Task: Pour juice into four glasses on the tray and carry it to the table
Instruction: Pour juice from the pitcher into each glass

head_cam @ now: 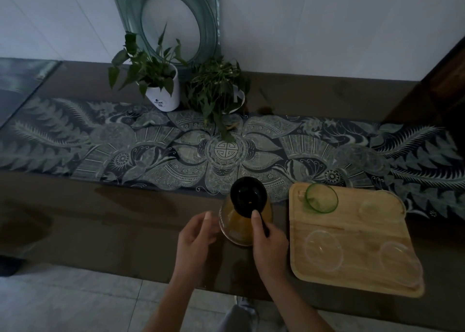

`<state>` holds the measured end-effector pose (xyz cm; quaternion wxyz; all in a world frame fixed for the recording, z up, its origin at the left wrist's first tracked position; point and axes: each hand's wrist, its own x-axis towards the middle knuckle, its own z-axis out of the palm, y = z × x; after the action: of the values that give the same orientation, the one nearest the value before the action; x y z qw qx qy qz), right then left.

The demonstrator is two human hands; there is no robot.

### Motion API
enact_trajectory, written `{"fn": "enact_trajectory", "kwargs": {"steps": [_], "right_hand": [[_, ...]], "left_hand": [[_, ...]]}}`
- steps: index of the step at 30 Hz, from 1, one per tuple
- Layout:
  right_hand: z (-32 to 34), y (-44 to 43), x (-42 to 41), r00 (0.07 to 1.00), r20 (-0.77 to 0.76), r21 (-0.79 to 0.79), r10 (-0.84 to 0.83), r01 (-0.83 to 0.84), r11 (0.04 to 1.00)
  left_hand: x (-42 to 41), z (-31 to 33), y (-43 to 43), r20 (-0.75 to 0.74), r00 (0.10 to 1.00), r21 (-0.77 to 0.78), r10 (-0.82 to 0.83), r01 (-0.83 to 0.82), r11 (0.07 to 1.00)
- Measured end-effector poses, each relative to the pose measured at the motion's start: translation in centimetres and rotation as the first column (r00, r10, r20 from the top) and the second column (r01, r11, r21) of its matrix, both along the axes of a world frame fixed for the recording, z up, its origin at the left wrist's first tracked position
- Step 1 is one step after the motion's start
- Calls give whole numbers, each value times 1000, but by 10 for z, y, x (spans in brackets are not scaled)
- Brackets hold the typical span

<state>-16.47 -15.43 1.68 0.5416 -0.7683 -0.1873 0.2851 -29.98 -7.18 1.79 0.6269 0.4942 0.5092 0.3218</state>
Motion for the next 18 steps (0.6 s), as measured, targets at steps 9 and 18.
{"fn": "enact_trajectory", "kwargs": {"steps": [9,18], "right_hand": [[37,-51,-7,996,-60,28,67,-65,997],[96,-145,13,987,-64,-81,150,-155,985]], "left_hand": [[-13,16,13,-8,1000,109,-22,23,994],[14,39,-19,-24,987,203,-156,158,966]]}}
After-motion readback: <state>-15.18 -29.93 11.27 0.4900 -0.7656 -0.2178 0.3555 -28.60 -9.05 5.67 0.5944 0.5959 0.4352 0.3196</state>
